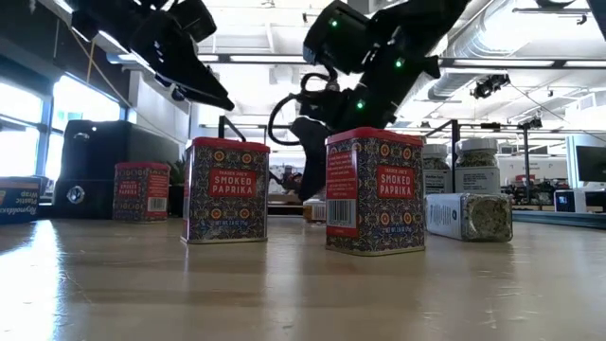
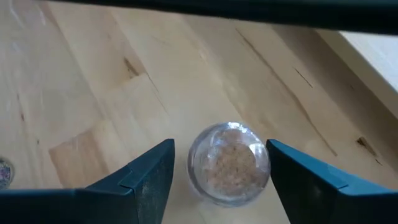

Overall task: Shelf spices
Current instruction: Put the brown seasoning bottle on the shelf aligned with the other brown seasoning bottles

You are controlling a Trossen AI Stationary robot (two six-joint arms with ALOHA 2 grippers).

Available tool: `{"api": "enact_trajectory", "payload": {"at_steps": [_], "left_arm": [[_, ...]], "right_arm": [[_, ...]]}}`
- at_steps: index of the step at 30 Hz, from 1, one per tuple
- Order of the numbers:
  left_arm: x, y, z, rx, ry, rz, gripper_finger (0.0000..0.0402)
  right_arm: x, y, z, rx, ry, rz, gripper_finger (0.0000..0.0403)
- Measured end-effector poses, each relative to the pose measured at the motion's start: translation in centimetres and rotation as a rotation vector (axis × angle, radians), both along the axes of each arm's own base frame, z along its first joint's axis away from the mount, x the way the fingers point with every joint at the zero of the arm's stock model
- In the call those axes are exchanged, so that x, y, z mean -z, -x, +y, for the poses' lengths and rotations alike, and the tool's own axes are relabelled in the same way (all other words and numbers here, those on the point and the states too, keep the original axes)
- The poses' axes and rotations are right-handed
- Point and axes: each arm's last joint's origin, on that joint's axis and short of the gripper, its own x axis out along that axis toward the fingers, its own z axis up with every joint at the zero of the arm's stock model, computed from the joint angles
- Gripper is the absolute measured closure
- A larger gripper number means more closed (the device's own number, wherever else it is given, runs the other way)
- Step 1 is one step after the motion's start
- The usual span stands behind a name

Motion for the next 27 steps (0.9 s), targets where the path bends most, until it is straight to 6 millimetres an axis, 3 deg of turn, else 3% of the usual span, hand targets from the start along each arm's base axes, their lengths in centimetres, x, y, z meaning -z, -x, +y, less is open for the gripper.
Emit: {"api": "enact_trajectory", "payload": {"at_steps": [8, 12, 16, 21, 24, 27], "left_arm": [[0.9, 0.2, 0.0, -0.013, 0.02, -0.001, 0.0135], [0.9, 0.2, 0.0, -0.013, 0.021, -0.003, 0.0135], [0.9, 0.2, 0.0, -0.013, 0.021, -0.002, 0.0135], [0.9, 0.2, 0.0, -0.014, 0.024, -0.001, 0.0135], [0.9, 0.2, 0.0, -0.016, 0.027, -0.001, 0.0135], [0.9, 0.2, 0.0, -0.018, 0.03, -0.001, 0.0135]], "right_arm": [[0.0, -0.1, -0.4, 0.016, -0.004, -0.013, 0.0242], [-0.2, 0.0, -0.4, 0.016, -0.007, -0.01, 0.0242], [-3.6, 0.3, -0.9, 0.027, -0.001, -0.046, 0.0242], [-8.7, 2.2, -3.4, 0.117, 0.06, -0.065, 0.0242], [-9.9, 3.5, -5.8, 0.184, 0.06, -0.051, 0.0242], [-9.4, 3.9, -7.8, 0.224, 0.043, -0.021, 0.0242]]}}
